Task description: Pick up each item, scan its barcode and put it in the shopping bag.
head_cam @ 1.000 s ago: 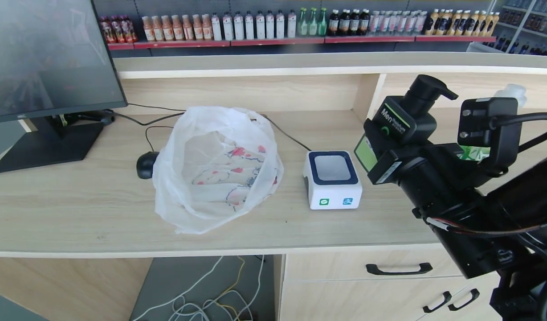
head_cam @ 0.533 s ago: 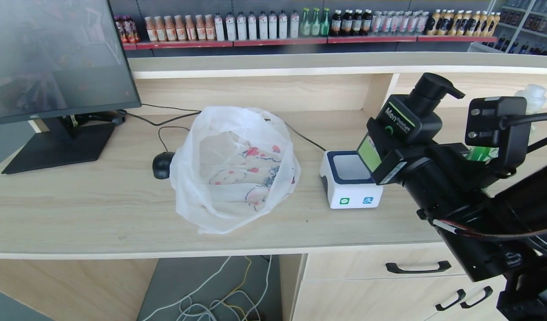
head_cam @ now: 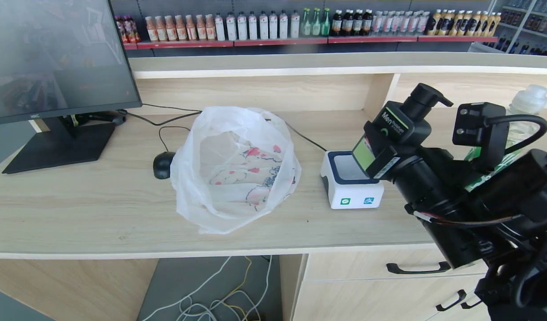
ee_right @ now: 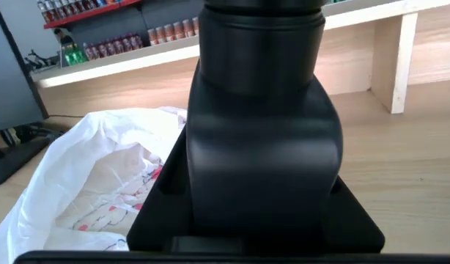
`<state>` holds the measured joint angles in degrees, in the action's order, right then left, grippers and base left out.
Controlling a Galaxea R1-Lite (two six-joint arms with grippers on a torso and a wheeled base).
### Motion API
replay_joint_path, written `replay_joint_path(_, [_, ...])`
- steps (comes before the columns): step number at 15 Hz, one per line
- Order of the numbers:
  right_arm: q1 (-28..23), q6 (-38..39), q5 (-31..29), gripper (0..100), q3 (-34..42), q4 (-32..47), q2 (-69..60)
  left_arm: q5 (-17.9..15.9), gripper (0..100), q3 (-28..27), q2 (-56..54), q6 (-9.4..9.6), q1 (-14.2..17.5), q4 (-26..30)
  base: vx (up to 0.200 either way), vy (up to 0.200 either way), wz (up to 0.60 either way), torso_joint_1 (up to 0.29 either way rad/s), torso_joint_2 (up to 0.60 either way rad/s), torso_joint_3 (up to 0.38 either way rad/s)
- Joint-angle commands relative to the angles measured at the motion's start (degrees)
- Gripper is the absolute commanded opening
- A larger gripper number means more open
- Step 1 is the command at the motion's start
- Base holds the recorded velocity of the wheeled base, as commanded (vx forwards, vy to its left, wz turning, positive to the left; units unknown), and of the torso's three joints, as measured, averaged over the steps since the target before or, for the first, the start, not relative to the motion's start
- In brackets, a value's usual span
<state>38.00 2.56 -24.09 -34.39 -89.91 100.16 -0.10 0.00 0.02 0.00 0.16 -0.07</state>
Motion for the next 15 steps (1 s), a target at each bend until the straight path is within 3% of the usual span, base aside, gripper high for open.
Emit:
replay_joint_path(1, [-2.0,1.4,0.3,0,-1.2,-0.1,2.9,0.0,100,0.0,0.0,0.00,0.0,0.0,0.000,0.000,0.00,0.000,0.00,0.000])
replay_joint_path(4, [-4.7,6.7,0.3,0,-5.5,1.7,5.6,0.0,100,0.0,0.0,0.00,0.0,0.0,0.000,0.000,0.00,0.000,0.00,0.000])
replay_joint_path(11, [-4.0,26.1,0.3,0,-19.8,19.6,6.3,0.0,100,0.0,0.0,0.00,0.0,0.0,0.000,0.000,0.00,0.000,0.00,0.000])
replay_joint_path(15, [-3.9,35.2,0.3,0,-18.9,22.6,6.3,0.0,100,0.0,0.0,0.00,0.0,0.0,0.000,0.000,0.00,0.000,0.00,0.000])
